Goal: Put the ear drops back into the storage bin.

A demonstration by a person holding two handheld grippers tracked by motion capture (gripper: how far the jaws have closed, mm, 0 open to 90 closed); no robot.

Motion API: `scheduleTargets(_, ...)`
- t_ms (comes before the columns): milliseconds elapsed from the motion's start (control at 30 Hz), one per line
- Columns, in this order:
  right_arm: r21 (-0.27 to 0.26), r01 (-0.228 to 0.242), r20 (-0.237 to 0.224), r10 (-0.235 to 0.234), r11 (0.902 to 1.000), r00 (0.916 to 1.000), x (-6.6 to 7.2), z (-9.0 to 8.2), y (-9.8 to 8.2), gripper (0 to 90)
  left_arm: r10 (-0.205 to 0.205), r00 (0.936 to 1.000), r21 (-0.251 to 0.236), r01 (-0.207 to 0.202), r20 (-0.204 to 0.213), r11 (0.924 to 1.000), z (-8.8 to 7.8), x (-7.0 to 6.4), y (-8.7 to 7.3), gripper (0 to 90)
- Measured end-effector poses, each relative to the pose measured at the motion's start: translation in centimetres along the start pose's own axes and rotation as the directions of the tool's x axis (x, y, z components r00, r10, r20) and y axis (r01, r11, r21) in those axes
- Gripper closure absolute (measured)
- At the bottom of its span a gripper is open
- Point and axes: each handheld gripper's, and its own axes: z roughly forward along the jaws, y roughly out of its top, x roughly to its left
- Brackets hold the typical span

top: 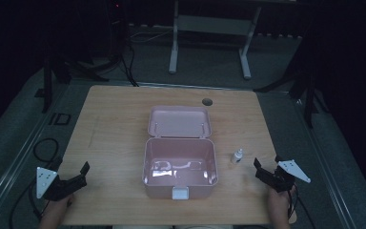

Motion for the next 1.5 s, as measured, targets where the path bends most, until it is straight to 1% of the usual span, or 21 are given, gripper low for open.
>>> scheduleTargets(200, 0.017, 0.011, 0.004, -0.011, 0.9998, 0.9999, 0.1, 0.2, 0.0, 11.7, 0.0, 1.0, 0.0, 0.0, -0.001, 1.0, 0.0, 0.0, 0.0, 0.4)
scheduleTargets(267, 0.02, 0.01, 0.001, -0.01, 0.9997, 1.0, 0.1, 0.2, -0.1, 11.8, 0.0, 1.0, 0.001, 0.0, -0.001, 1.0, 0.0, 0.0, 0.0, 0.4)
scheduleTargets(300, 0.025, 0.007, -0.012, -0.007, 0.9997, 0.9999, 0.0, 0.3, 0.0, 11.8, 0.0, 1.0, 0.001, 0.0, -0.001, 1.0, 0.0, 0.0, 0.0, 0.4)
scheduleTargets(400, 0.037, 0.015, -0.005, -0.015, 0.9992, 0.9999, 0.1, 0.4, 0.0, 11.8, 0.001, 1.0, 0.001, -0.001, -0.001, 1.0, 0.0, 0.0, 0.0, 0.4)
scheduleTargets(433, 0.055, 0.025, -0.012, -0.025, 0.9982, 0.9996, 0.2, 0.5, 0.1, 11.8, 0.001, 1.0, 0.0, -0.001, -0.001, 1.0, 0.0, 0.0, 0.0, 0.4)
scheduleTargets(500, 0.058, 0.03, -0.011, -0.03, 0.9979, 0.9995, 0.2, 0.6, 0.1, 11.8, 0.001, 1.0, 0.0, -0.001, -0.001, 1.0, 0.0, 0.0, 0.0, 0.4)
scheduleTargets(533, 0.065, 0.045, -0.016, -0.045, 0.9968, 0.9989, 0.4, 0.6, 0.3, 11.8, 0.002, 1.0, 0.0, -0.002, -0.001, 1.0, 0.0, 0.0, 0.0, 0.4)
scheduleTargets(667, 0.079, 0.053, -0.035, -0.051, 0.9955, 0.9981, 0.5, 0.6, 1.0, 12.9, 0.001, 1.0, 0.0, -0.001, -0.001, 1.0, 0.0, 0.0, 0.0, 0.4)
scheduleTargets(800, 0.129, 0.057, -0.061, -0.049, 0.99, 0.9969, 0.4, 0.6, 1.6, 13.0, 0.002, 1.0, -0.001, -0.002, 0.0, 1.0, 0.0, 0.0, 0.0, 0.4)
scheduleTargets(833, 0.129, 0.057, -0.061, -0.049, 0.99, 0.9969, 0.4, 0.6, 1.6, 13.0, 0.003, 1.0, -0.001, -0.003, -0.001, 1.0, 0.0, 0.0, 0.0, 0.4)
scheduleTargets(867, 0.169, 0.067, -0.072, -0.056, 0.9834, 0.9958, 0.3, 0.5, 2.0, 13.1, 0.002, 1.0, -0.002, -0.002, -0.001, 1.0, 0.0, 0.0, 0.0, 0.4)
scheduleTargets(900, 0.169, 0.067, -0.072, -0.056, 0.9834, 0.9958, 0.3, 0.5, 2.0, 13.1, 0.002, 1.0, -0.002, -0.002, -0.001, 1.0, 0.0, 0.0, 0.0, 0.4)
scheduleTargets(967, 0.216, 0.082, -0.078, -0.067, 0.9729, 0.9947, 0.1, 0.4, 2.3, 13.1, 0.003, 1.0, -0.001, -0.003, -0.002, 1.0, 0.0, 0.0, 0.0, 0.4)
scheduleTargets(1000, 0.216, 0.082, -0.078, -0.067, 0.9729, 0.9947, 0.1, 0.4, 2.3, 13.1, 0.002, 1.0, -0.001, -0.002, -0.001, 1.0, 0.0, 0.0, 0.0, 0.4)
scheduleTargets(1033, 0.291, 0.08, -0.094, -0.055, 0.9533, 0.9941, -0.1, 0.2, 3.0, 13.1, 0.003, 1.0, -0.001, -0.003, -0.002, 1.0, 0.0, 0.0, 0.0, 0.4)
scheduleTargets(1100, 0.34, 0.088, -0.109, -0.053, 0.9363, 0.9926, -0.3, 0.1, 3.4, 13.1, 0.003, 1.0, -0.001, -0.003, -0.002, 1.0, 0.0, 0.0, 0.0, 0.4)
scheduleTargets(1133, 0.34, 0.088, -0.109, -0.053, 0.9363, 0.9926, -0.3, 0.1, 3.4, 13.1, 0.003, 1.0, -0.001, -0.003, -0.002, 1.0, 0.0, 0.0, 0.0, 0.4)
scheduleTargets(1167, 0.386, 0.102, -0.125, -0.058, 0.9168, 0.9904, -0.4, 0.0, 3.8, 12.6, 0.003, 1.0, -0.001, -0.003, -0.002, 1.0, 0.0, 0.0, 0.0, 0.4)
scheduleTargets(1267, 0.455, 0.125, -0.152, -0.061, 0.8816, 0.9865, -0.5, 0.0, 4.2, 12.4, 0.003, 1.0, -0.001, -0.003, -0.003, 1.0, 0.0, 0.0, 0.0, 0.4)
scheduleTargets(1400, 0.527, 0.16, -0.183, -0.073, 0.8346, 0.9805, -0.4, 0.0, 4.5, 12.2, 0.003, 1.0, -0.001, -0.003, -0.003, 1.0, 0.0, 0.0, 0.0, 0.4)
scheduleTargets(1500, 0.584, 0.186, -0.204, -0.079, 0.7901, 0.9758, -0.3, 0.0, 4.6, 11.5, 0.002, 1.0, -0.001, -0.002, -0.003, 1.0, 0.0, 0.0, 0.0, 0.4)
